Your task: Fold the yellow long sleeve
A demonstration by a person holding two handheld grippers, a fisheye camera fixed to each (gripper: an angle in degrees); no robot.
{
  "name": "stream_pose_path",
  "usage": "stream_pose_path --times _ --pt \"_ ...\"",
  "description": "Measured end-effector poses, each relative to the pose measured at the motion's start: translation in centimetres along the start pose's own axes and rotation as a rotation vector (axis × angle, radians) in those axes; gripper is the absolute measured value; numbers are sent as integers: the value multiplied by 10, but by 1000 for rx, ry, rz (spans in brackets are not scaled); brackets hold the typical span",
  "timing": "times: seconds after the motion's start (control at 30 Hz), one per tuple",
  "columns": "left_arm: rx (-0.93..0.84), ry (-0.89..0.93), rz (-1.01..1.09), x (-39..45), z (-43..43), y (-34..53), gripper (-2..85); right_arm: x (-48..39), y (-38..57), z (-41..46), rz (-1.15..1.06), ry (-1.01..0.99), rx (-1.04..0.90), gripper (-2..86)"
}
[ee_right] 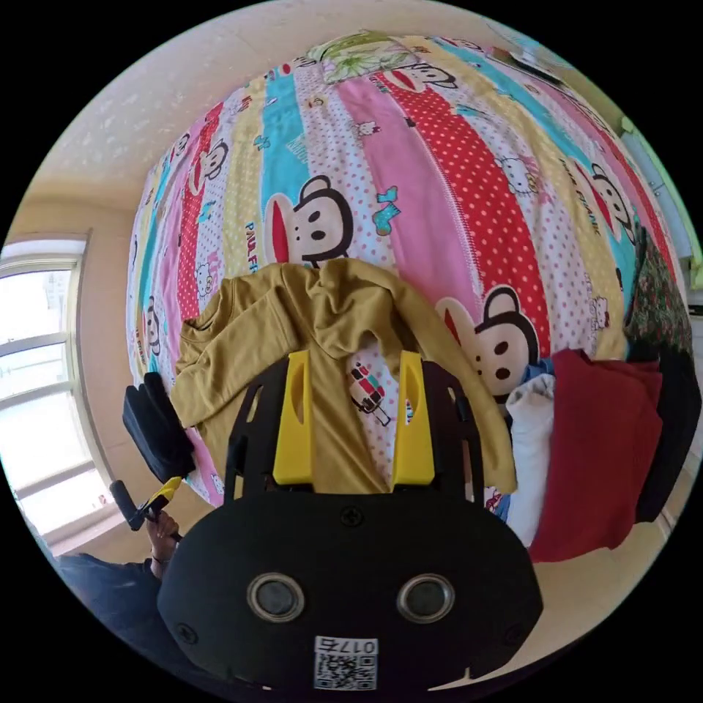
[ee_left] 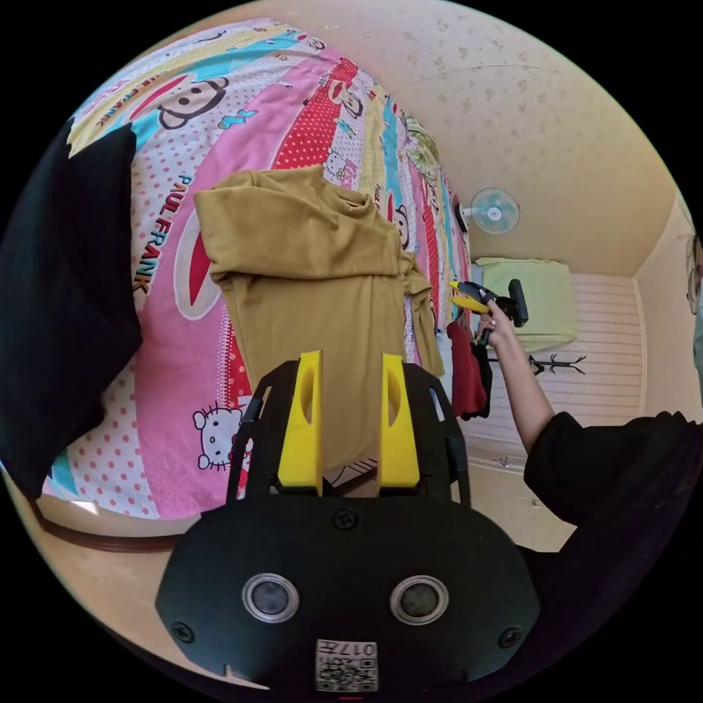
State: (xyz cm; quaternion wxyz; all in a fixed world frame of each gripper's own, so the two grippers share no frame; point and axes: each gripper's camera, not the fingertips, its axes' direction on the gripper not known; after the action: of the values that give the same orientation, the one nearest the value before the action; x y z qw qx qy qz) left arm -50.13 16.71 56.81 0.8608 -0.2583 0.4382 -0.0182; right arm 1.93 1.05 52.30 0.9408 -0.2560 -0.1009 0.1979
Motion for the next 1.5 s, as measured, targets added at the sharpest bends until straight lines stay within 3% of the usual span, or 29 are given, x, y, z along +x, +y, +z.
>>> stream_pose_path --times 0.07,0.17,0.3,0.37,0.6,0.7,0.8,0.93,1.1,1.2,1.33,1.43,1.5 --pt "-24 -28 31 18 15 -2 117 54 52 4 67 140 -5 165" --pt "-50 -58 55 35 36 -4 118 99 85 27 46 124 -26 158" --pt "-76 -71 64 53 59 -8 116 111 84 45 -33 246 -25 134" --pt "-72 -82 66 66 71 -9 116 119 72 62 -52 315 -150 112" --pt "-45 -55 55 99 93 -7 114 123 64 62 -305 447 -269 49" --pt "-20 -68 74 112 93 -3 114 130 56 10 -310 323 -273 37" --pt "-7 -101 83 117 91 4 114 146 41 -75 -290 122 -124 33" --pt "15 -80 29 103 86 19 116 184 -3 -185 -315 -311 76 31" --pt "30 -85 -33 79 80 46 119 149 -53 -233 -552 -712 151 32" --pt "35 -95 -88 62 77 67 123 80 -85 -207 -747 -870 41 32" --pt "57 -135 -155 40 72 98 126 -34 -120 -100 -867 -1013 -242 37" --pt "73 -161 -199 24 67 119 133 -112 -118 -4 -963 -950 -336 45" --pt "69 -165 -236 12 65 131 137 -140 -120 59 -890 -902 -473 58"
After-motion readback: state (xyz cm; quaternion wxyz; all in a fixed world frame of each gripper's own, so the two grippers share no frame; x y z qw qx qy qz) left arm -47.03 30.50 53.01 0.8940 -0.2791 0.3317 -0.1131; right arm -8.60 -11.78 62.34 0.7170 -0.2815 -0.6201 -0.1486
